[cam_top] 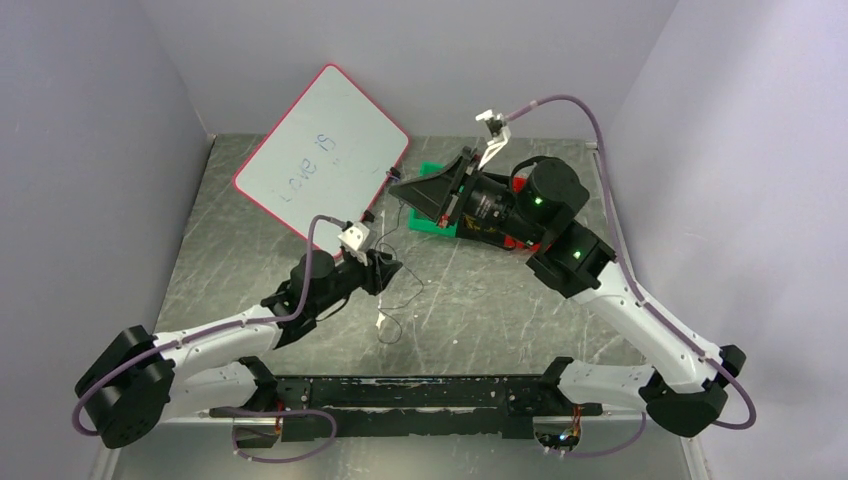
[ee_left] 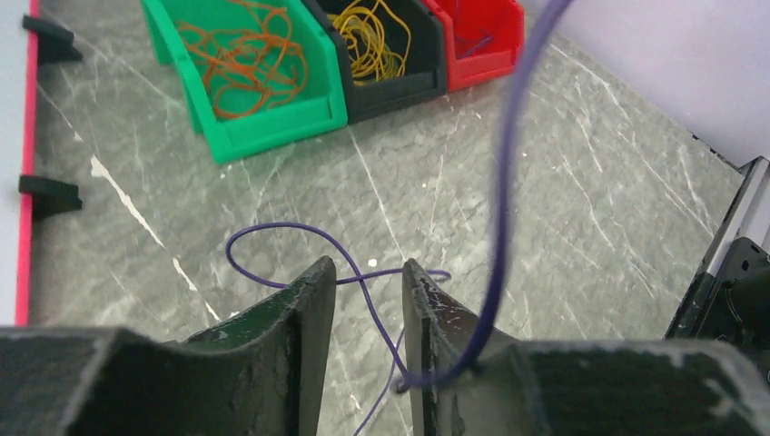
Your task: Untangle the cables
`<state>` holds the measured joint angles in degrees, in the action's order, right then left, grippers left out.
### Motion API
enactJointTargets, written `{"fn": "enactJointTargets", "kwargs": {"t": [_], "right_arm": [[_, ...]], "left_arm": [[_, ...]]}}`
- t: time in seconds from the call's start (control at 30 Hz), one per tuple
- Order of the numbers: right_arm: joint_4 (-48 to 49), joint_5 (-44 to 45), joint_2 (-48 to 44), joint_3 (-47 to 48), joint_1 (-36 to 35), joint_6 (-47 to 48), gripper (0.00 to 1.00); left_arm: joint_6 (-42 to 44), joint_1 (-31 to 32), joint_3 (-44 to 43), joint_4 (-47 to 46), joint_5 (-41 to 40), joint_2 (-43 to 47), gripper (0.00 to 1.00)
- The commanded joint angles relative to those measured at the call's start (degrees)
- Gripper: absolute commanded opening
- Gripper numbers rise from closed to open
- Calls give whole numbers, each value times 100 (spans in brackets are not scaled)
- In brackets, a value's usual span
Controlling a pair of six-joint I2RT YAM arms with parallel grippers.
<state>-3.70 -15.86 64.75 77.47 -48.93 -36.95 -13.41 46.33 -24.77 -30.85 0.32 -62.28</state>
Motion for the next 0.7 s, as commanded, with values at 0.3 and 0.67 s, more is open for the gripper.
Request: {"fn": "enactJointTargets", "kwargs": {"t": [0.3, 0.67], "right_arm": [[25, 114, -128, 842, -38, 461, 0], [-665, 740, -83, 2015, -38, 1325, 0]], "left_arm": [[-525, -119, 386, -783, 295, -365, 30], [-972, -120, 842, -1186, 598, -800, 25]]}}
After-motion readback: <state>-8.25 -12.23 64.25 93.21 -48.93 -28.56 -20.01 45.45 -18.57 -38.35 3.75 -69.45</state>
